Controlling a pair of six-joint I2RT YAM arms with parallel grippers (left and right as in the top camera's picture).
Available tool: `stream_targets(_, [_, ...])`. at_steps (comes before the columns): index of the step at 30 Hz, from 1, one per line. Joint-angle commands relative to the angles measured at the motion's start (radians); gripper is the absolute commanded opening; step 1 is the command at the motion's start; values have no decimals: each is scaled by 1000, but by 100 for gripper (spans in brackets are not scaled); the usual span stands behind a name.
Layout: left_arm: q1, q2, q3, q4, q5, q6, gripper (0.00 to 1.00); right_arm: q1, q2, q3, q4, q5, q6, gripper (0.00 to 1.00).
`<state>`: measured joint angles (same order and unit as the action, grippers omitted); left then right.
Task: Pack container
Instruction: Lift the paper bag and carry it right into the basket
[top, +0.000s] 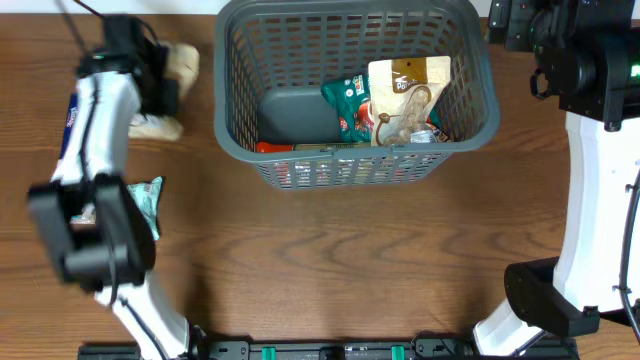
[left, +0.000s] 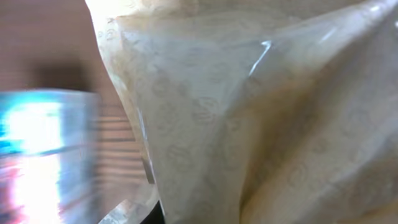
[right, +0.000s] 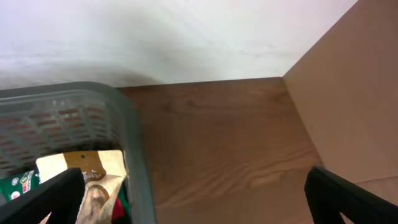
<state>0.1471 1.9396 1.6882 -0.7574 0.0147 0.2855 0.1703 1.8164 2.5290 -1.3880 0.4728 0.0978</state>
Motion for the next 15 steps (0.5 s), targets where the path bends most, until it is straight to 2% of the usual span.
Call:
stream_targets(1, [28, -136, 23, -3, -34, -97, 6, -5, -17, 10, -1, 17, -5, 99])
stream_targets(5, [40, -256, 44, -33, -11, -192, 6, -5, -17, 10, -1, 17, -6, 99])
stream_targets(15, [6, -428, 180, -123, 356, -194, 6, -5, -17, 10, -1, 17, -5, 99])
